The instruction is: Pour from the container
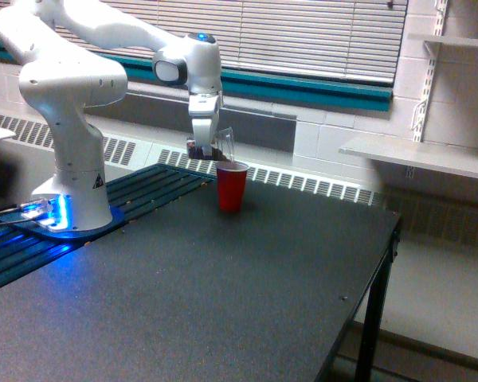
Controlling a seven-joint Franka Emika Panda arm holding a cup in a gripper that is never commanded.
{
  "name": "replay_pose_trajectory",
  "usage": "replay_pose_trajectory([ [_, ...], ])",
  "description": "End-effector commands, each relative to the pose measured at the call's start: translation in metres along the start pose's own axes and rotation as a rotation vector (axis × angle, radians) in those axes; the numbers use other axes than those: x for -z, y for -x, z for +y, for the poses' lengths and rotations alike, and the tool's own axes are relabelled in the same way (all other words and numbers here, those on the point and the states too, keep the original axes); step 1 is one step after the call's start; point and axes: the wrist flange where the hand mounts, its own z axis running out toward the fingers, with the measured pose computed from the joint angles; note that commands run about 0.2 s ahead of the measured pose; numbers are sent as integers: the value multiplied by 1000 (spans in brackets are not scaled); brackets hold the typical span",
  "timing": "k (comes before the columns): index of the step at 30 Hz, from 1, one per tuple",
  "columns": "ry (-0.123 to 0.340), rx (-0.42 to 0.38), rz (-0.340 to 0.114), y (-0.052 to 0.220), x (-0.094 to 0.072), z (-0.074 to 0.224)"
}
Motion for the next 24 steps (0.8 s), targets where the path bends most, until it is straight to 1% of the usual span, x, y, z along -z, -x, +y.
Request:
replay_pose_trajectory([
  [1,3,64,-28,7,0,-9],
  [7,8,93,-47,13,-3,-14],
  [10,7,98,-51,12,-2,-15],
  [14,17,102,-56,11,-3,-15],
  [20,22,99,-46,7,1,-13],
  [24,22,91,-39,1,6,-9],
])
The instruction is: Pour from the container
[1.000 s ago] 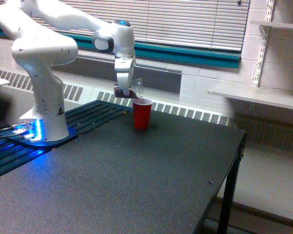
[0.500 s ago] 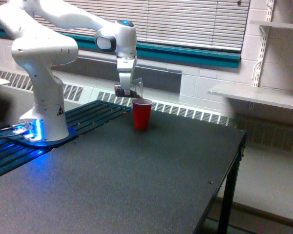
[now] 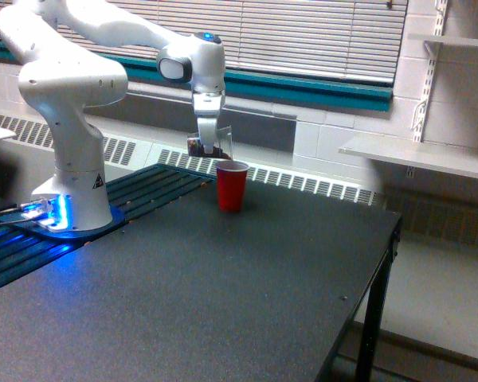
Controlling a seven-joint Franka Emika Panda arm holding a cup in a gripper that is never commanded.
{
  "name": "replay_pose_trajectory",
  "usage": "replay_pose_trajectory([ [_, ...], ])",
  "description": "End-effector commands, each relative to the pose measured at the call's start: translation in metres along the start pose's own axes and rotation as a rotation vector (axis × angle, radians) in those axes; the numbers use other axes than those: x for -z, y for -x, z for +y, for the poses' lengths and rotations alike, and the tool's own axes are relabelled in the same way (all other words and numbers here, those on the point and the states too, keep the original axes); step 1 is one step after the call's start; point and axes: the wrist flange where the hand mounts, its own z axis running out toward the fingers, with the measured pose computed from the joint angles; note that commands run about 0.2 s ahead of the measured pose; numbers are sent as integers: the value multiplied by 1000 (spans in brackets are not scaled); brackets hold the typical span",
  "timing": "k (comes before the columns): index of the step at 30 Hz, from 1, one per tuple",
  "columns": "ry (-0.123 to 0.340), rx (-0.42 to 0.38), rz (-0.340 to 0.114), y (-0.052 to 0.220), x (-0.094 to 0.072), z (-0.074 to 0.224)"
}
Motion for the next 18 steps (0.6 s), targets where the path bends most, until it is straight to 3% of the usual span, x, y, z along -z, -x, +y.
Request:
replay_pose_trajectory([
  [1,1,0,3,-8,8,6],
  [18,44,27,-23,-21,14,11],
])
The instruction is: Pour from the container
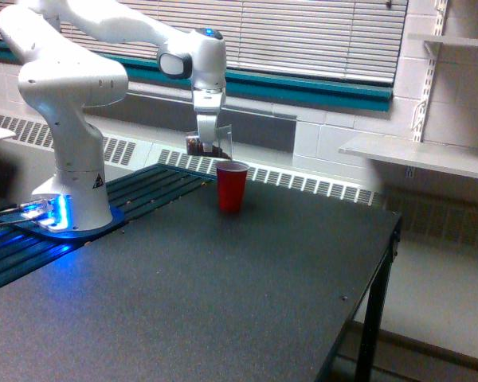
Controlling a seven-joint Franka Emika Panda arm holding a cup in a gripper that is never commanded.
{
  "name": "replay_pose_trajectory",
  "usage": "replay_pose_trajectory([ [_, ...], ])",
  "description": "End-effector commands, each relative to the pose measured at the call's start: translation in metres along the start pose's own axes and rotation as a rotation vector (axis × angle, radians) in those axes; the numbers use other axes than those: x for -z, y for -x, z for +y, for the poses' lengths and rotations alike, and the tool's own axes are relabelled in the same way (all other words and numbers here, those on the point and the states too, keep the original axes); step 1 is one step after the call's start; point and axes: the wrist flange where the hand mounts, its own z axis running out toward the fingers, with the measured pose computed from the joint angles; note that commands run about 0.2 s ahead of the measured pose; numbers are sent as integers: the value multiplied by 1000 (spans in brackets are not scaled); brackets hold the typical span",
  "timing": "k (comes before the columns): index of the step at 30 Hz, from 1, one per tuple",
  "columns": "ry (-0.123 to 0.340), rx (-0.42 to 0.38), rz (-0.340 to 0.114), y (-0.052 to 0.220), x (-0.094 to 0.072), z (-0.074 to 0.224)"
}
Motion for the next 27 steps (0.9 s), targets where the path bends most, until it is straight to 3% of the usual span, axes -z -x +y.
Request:
replay_pose_trajectory([
  [1,15,38,-19,-7,3,-2],
  [27,54,89,-65,-14,2,-13],
])
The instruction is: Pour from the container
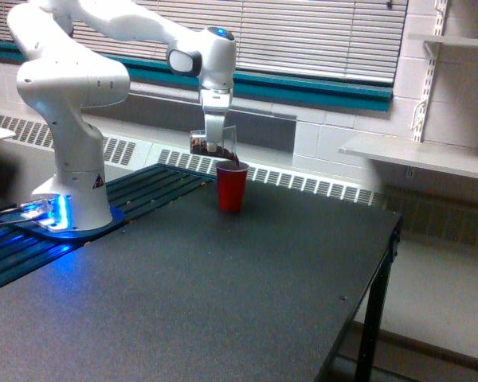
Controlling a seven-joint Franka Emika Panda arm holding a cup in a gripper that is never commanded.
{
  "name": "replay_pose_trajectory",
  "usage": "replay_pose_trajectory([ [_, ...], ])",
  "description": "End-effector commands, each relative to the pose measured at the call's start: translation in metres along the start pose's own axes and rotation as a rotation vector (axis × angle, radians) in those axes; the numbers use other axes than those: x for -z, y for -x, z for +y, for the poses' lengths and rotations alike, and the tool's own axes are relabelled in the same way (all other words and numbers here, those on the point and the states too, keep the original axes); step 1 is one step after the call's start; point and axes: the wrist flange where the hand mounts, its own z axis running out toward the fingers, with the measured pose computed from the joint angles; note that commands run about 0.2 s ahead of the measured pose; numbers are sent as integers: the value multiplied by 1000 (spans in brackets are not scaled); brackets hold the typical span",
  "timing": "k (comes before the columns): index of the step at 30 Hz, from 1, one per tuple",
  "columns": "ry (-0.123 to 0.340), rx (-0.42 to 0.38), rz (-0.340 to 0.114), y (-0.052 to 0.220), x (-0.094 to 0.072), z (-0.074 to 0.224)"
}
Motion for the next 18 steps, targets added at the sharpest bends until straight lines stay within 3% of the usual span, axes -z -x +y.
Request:
replay_pose_trajectory([
  [1,10,36,-16,0,0,-3],
  [18,22,41,-33,-1,0,-1],
])
